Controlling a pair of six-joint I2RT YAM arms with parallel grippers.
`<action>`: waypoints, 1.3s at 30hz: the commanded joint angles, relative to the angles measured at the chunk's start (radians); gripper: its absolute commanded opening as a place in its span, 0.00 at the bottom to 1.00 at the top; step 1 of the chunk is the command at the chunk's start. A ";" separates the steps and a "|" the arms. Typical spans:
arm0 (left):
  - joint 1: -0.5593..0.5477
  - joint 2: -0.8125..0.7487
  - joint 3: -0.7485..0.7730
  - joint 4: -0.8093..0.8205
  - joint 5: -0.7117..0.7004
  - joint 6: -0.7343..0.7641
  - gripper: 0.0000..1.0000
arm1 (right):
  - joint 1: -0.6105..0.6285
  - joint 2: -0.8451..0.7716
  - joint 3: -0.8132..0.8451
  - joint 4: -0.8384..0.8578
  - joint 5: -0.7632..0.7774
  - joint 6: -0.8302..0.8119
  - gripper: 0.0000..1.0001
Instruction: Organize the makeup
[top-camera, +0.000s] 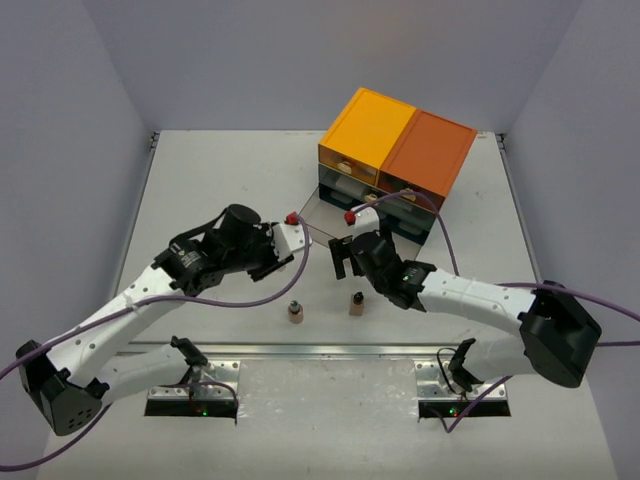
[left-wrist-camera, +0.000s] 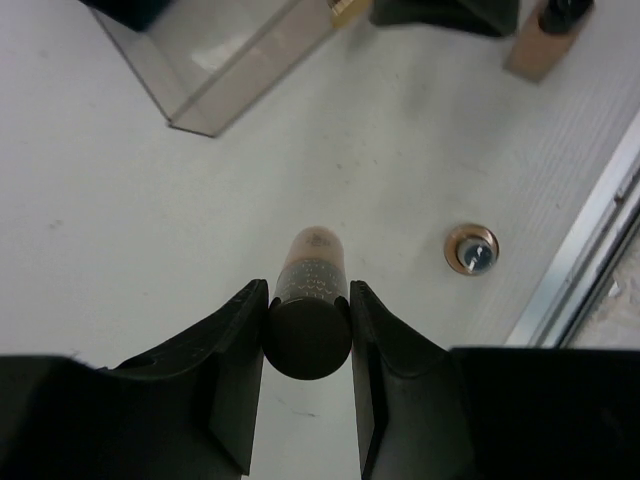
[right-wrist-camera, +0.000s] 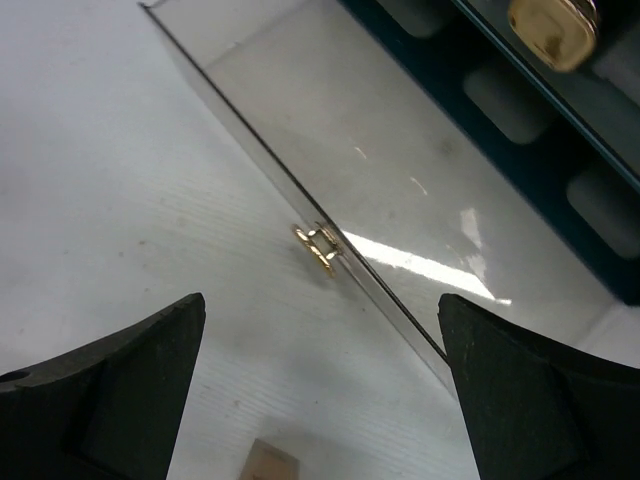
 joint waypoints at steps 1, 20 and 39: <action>-0.001 -0.051 0.192 0.044 -0.124 -0.166 0.00 | -0.001 -0.164 -0.074 0.269 -0.384 -0.390 0.99; 0.058 -0.048 0.317 0.003 0.171 -0.253 0.00 | 0.028 -0.127 -0.121 0.782 -0.847 -0.760 0.99; 0.061 -0.074 0.269 0.011 0.173 -0.246 0.00 | 0.055 0.069 0.117 0.673 -0.763 -0.586 0.06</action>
